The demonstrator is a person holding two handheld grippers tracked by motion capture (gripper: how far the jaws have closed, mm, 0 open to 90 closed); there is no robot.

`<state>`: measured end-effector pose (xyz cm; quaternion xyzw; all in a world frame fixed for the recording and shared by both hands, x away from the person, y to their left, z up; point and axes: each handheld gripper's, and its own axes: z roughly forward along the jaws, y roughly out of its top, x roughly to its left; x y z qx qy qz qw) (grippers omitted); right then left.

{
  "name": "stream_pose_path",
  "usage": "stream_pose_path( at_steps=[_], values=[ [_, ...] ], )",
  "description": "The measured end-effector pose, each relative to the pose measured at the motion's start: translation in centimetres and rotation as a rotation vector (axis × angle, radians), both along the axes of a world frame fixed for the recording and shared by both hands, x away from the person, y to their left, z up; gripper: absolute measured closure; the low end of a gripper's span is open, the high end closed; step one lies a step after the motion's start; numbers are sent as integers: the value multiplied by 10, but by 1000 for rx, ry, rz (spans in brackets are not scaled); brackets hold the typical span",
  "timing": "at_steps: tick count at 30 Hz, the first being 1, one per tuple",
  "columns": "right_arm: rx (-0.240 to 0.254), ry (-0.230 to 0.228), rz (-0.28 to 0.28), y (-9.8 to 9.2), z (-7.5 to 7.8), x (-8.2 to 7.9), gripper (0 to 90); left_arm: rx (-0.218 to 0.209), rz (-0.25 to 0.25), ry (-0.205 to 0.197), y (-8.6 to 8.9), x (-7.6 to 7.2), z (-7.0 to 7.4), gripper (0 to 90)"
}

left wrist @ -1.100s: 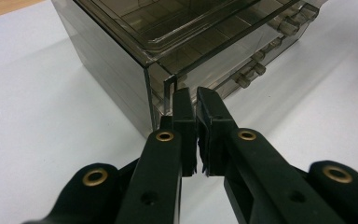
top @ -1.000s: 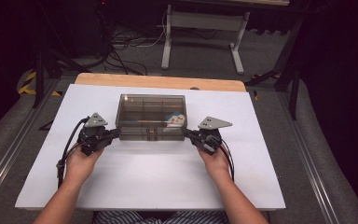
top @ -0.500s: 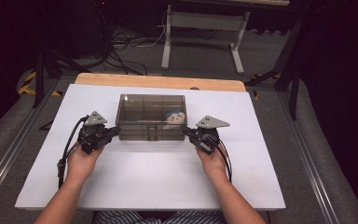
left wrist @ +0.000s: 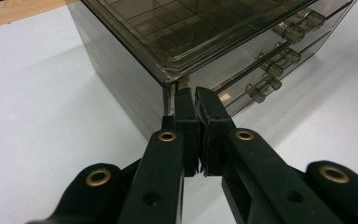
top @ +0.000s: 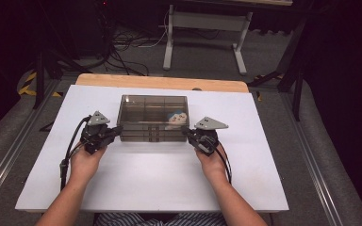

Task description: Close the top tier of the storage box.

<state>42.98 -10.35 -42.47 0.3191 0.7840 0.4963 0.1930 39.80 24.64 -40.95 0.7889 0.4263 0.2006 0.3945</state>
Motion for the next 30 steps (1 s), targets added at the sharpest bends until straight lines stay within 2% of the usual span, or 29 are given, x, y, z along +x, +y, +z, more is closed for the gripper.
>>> stream_pose_path(
  at_steps=[1,7,9,12,17,19,21,22,23,24,26,27,28,29,30],
  values=[
    [1,1,0,0,0,0,900,11,3,-4,-1,0,0,882],
    [6,6,5,-1,0,0,900,9,6,-2,-1,-1,0,882],
    [24,14,12,-2,0,1,881,19,5,-7,-2,-2,0,866],
    [55,21,22,-6,2,1,846,34,-18,-18,-2,-6,2,828],
    [64,18,45,-11,6,-2,812,23,-50,-27,-2,-12,6,763],
    [72,15,71,-15,9,-4,758,15,-66,-33,-1,-15,8,746],
    [85,5,111,-21,15,-9,658,-20,-95,-31,1,-19,11,668],
    [85,5,111,-21,15,-9,658,-20,-95,-31,1,-19,11,641],
    [90,-1,122,-24,17,-10,621,-33,-107,-22,2,-20,12,641],
    [97,-7,143,-29,20,-13,549,-56,-131,-11,3,-22,13,597],
    [103,-4,158,-32,22,-14,516,-73,-140,-8,3,-23,13,568],
    [110,-3,179,-38,24,-16,443,-97,-157,2,3,-24,15,524],
    [110,-3,179,-38,24,-16,443,-97,-157,2,3,-24,15,496],
    [117,2,193,-43,25,-18,381,-119,-175,-4,5,-27,16,470],
    [122,1,195,-46,26,-19,355,-119,-175,-4,5,-27,16,446]
  ],
)
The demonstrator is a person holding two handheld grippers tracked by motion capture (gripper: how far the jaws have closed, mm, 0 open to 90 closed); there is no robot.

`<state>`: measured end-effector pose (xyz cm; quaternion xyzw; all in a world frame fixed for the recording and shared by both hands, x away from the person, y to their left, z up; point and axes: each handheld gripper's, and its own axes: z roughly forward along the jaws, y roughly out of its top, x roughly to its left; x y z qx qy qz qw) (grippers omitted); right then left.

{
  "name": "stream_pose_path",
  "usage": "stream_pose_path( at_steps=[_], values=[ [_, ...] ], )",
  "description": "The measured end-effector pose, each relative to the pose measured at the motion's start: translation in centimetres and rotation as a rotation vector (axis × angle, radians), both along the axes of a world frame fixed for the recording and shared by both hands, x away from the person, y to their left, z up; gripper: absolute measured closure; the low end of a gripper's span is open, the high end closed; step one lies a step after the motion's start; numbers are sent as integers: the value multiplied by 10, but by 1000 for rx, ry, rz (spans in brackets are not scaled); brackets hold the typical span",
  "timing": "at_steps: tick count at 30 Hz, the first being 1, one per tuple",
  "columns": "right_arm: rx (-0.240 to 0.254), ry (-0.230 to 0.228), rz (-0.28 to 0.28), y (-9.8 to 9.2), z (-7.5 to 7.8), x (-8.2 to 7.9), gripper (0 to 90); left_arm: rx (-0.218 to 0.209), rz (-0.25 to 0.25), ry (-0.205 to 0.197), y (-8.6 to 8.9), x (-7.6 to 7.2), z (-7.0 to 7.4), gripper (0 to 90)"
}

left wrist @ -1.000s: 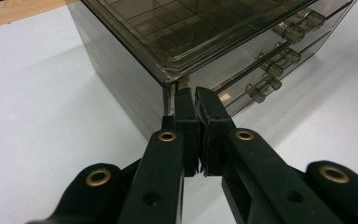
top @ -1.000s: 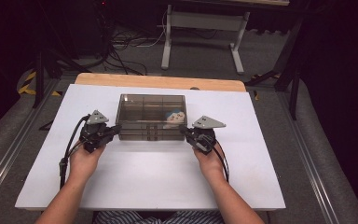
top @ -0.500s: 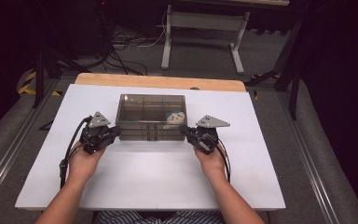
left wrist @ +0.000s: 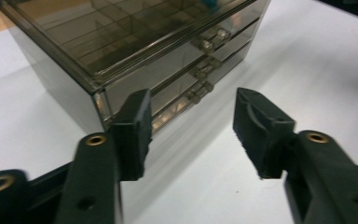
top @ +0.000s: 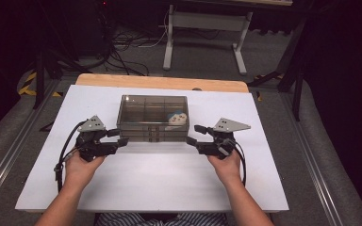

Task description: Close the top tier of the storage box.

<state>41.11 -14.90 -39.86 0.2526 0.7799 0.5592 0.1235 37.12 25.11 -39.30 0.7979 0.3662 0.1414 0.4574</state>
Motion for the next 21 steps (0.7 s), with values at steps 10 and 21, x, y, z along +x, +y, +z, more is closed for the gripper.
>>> stream_pose_path(
  at_steps=[10,21],
  values=[
    [20,-44,34,-17,7,-12,156,-56,-77,-41,-1,-8,3,160],
    [11,-78,36,-23,6,-23,68,-59,-178,-54,-6,-17,-1,2]
  ],
)
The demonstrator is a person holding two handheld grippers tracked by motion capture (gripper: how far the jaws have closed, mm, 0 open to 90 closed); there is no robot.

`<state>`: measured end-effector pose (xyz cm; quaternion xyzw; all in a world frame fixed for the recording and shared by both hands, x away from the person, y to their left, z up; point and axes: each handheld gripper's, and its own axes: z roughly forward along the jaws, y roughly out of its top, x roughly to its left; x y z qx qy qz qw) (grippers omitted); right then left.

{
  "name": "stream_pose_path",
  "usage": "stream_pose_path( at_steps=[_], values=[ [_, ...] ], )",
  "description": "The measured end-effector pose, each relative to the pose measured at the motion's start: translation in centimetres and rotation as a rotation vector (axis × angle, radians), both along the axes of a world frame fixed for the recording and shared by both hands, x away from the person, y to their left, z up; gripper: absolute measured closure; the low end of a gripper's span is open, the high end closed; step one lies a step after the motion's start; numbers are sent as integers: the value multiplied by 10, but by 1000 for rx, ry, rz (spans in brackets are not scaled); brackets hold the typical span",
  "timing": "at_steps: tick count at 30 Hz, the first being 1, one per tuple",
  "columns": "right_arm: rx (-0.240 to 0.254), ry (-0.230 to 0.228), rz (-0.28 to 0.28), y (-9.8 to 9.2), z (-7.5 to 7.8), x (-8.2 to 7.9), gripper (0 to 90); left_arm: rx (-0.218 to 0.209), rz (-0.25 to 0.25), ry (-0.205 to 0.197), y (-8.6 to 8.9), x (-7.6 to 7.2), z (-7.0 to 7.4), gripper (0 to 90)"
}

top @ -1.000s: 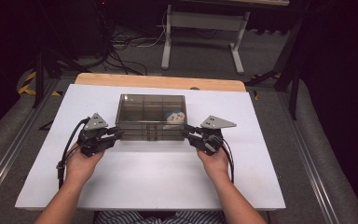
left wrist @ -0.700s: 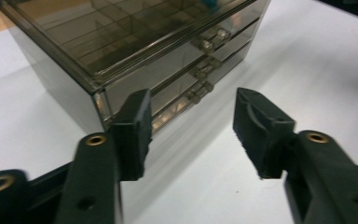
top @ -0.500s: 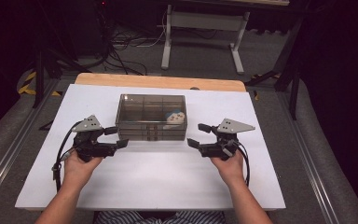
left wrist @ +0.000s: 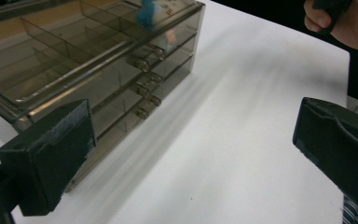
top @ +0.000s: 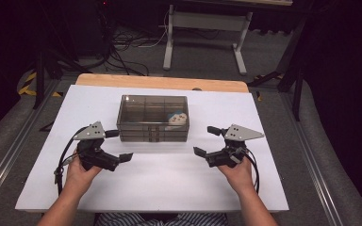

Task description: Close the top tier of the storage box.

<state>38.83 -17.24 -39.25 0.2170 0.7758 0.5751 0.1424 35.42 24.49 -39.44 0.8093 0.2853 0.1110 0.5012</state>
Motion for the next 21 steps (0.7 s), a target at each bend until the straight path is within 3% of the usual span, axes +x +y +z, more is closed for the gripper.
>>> stream_pose_path(
  at_steps=[5,9,20,21],
  values=[
    [2,-17,4,-7,-3,-7,66,-61,-7,-8,3,-7,-7,1],
    [-17,-7,17,-11,-9,-11,66,-62,8,-40,5,-15,-14,1],
    [-70,-15,23,-17,-24,-20,66,-84,34,-64,13,-29,-37,1],
    [-70,-10,21,-18,-26,-21,66,-71,34,-72,14,-32,-40,1]
  ],
)
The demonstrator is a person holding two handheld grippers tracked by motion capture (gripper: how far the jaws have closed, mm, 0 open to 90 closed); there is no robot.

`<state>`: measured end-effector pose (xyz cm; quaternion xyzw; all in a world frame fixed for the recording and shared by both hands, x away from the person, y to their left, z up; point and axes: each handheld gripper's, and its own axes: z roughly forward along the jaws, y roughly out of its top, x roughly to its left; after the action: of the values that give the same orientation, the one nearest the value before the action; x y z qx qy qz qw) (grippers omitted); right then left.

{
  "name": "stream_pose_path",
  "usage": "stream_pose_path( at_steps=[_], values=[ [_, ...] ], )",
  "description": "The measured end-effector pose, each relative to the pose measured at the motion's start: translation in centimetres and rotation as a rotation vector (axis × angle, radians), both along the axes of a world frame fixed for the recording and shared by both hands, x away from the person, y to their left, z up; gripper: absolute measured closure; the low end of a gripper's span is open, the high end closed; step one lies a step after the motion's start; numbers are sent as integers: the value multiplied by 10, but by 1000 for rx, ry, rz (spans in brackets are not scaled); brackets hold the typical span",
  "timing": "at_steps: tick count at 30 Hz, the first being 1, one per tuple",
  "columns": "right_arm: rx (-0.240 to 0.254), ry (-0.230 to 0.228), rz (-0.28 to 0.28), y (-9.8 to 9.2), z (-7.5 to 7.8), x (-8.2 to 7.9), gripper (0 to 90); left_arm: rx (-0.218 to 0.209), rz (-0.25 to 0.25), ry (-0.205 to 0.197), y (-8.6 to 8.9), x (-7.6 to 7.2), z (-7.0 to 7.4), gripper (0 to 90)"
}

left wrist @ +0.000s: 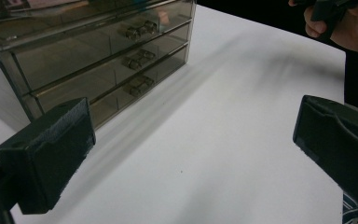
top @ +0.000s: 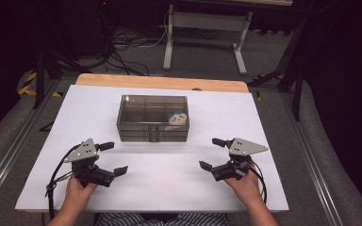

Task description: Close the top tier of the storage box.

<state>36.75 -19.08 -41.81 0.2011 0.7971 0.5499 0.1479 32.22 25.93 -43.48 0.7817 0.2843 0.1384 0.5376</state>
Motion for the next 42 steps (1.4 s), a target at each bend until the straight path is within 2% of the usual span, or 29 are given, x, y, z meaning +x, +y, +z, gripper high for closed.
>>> stream_pose_path(
  at_steps=[1,2,4,8,9,12,13,17,22,26,31,32,37,42],
  values=[
    [0,0,0,0,0,0,66,0,0,0,0,0,0,1],
    [1,4,-6,-2,-3,0,66,31,8,-7,1,-2,-4,1],
    [5,5,-10,-4,-5,-1,65,43,12,-6,4,-3,-7,1],
    [6,14,-5,-7,-12,-4,64,42,25,-3,6,-4,-12,1],
    [-5,29,-5,-8,-18,-5,64,34,47,-16,7,-6,-15,1],
    [-11,40,-3,-9,-24,-6,63,14,55,-18,8,-5,-19,1],
    [-16,47,-6,-9,-30,-7,63,6,50,-3,7,-3,-22,1],
    [-22,47,-7,-9,-38,-7,60,38,45,-5,4,-1,-25,1],
    [-16,48,-14,-10,-47,-6,48,38,52,-17,3,0,-23,1],
    [-11,46,-17,-10,-49,-5,43,37,69,-1,6,4,-24,1],
    [-26,39,-13,-7,-51,-6,39,15,56,6,8,5,-25,1],
    [-26,38,-11,-7,-51,-6,38,24,55,0,8,5,-25,1],
    [-31,37,-2,-6,-51,-5,38,20,48,18,8,7,-26,1],
    [-24,44,-1,-6,-51,-5,37,24,43,14,8,6,-25,1]
  ],
)
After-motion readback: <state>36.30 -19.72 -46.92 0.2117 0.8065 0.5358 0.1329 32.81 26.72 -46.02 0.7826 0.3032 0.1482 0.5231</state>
